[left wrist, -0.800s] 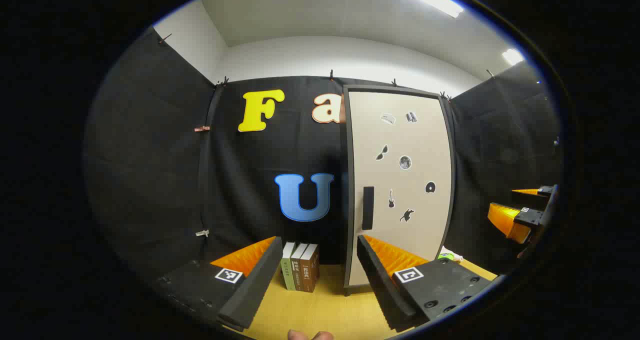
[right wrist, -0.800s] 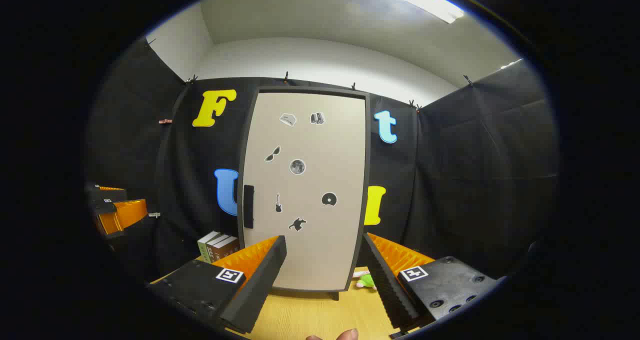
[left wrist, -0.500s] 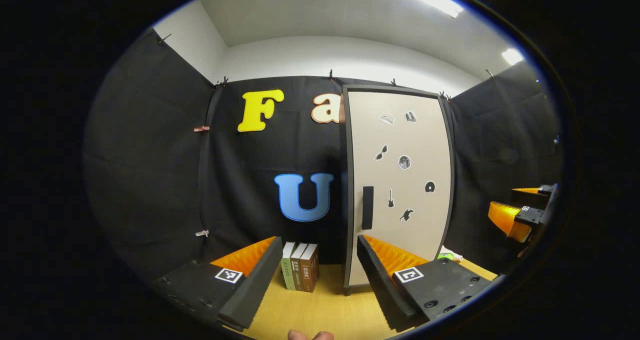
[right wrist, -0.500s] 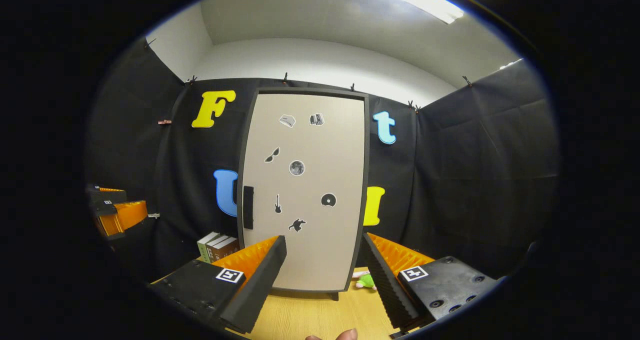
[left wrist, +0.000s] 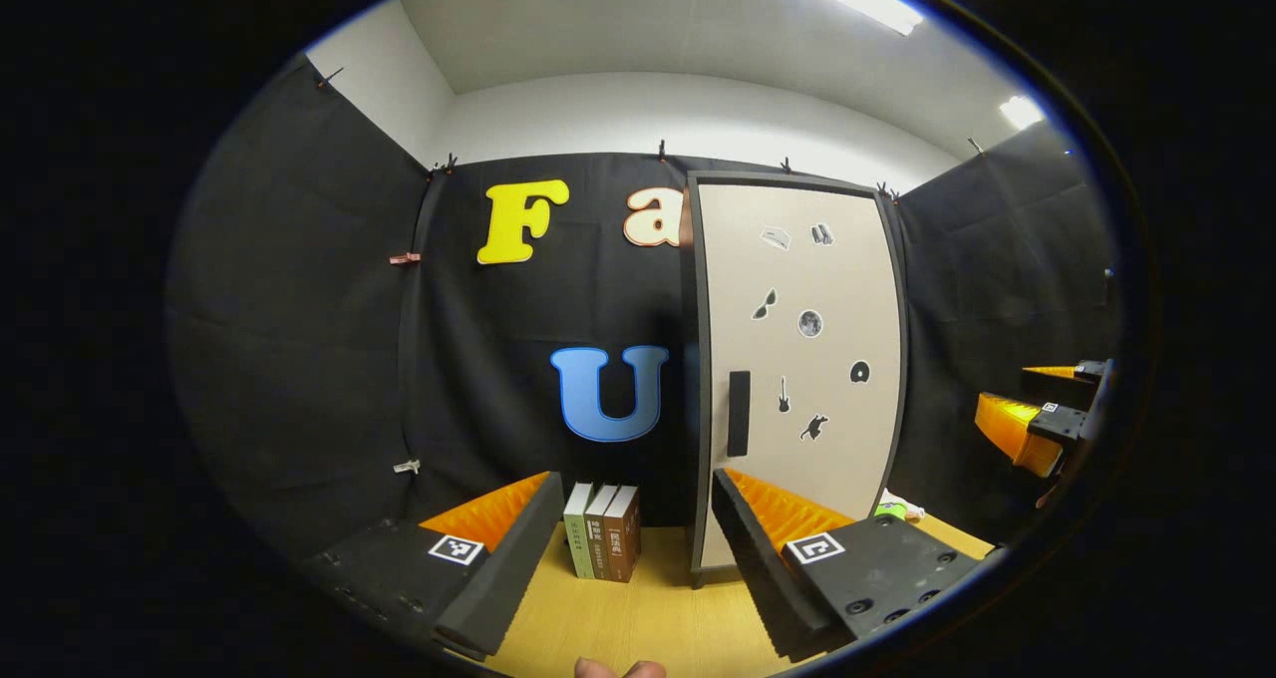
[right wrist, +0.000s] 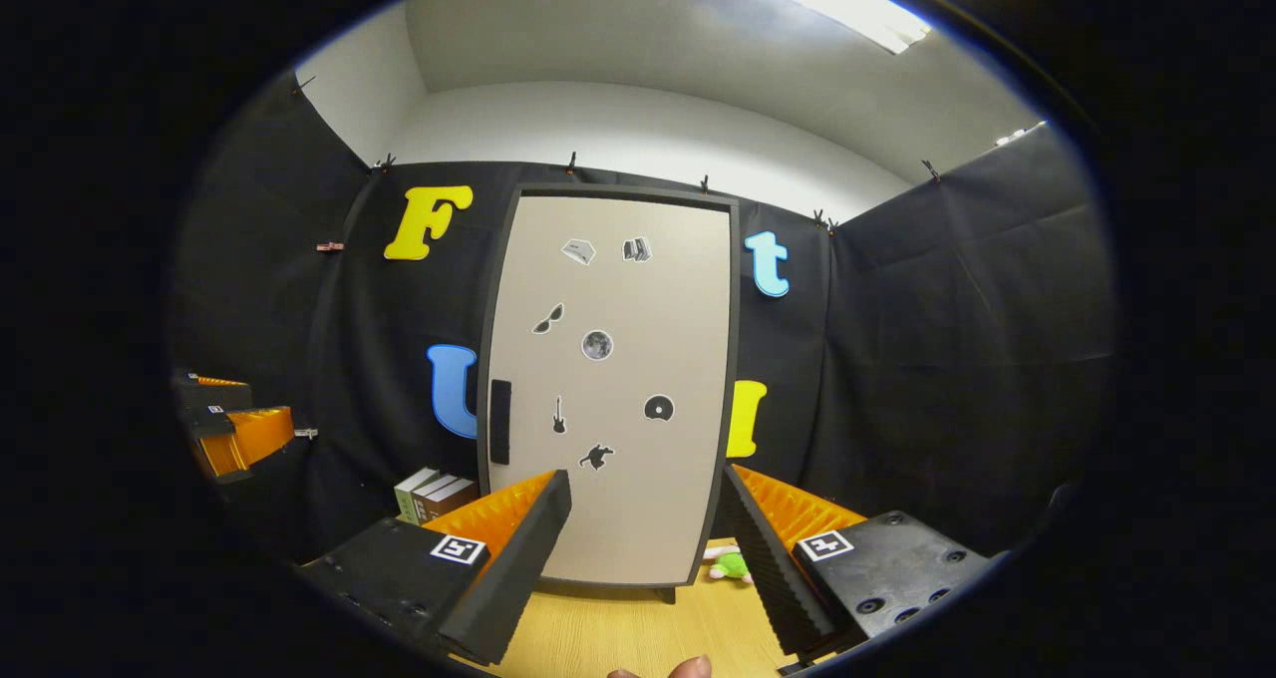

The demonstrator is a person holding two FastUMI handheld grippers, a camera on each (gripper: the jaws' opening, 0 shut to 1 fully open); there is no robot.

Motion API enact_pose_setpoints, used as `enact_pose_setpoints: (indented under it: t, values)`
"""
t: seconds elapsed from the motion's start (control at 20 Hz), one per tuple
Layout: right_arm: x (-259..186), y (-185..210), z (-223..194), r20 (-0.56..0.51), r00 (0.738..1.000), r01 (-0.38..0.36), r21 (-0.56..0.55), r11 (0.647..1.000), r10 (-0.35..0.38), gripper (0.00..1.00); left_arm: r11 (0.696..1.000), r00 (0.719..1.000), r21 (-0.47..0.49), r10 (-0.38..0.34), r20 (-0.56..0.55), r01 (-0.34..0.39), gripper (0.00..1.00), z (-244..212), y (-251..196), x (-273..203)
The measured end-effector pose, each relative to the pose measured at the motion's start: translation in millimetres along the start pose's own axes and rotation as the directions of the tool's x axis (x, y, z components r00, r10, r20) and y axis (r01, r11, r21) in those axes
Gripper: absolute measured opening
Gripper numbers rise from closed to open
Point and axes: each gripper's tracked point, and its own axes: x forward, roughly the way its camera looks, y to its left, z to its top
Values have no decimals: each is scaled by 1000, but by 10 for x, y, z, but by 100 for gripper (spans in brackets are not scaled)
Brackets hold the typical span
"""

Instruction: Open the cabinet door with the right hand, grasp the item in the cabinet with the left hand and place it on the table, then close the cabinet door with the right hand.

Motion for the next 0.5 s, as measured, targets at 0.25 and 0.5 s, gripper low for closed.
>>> enact_pose_setpoints:
  t: [0.25, 0.5]
  values:
    - [21, 33, -3, 0, 1000, -3, 7, 1000, 3, 97, 1000, 1000, 0, 0, 8, 0, 94, 21, 52, 19]
    - [165, 283, 30, 13, 999, -49, 23, 999, 49, 97, 1000, 1000, 2, -11, 10, 10, 94, 14, 75, 82]
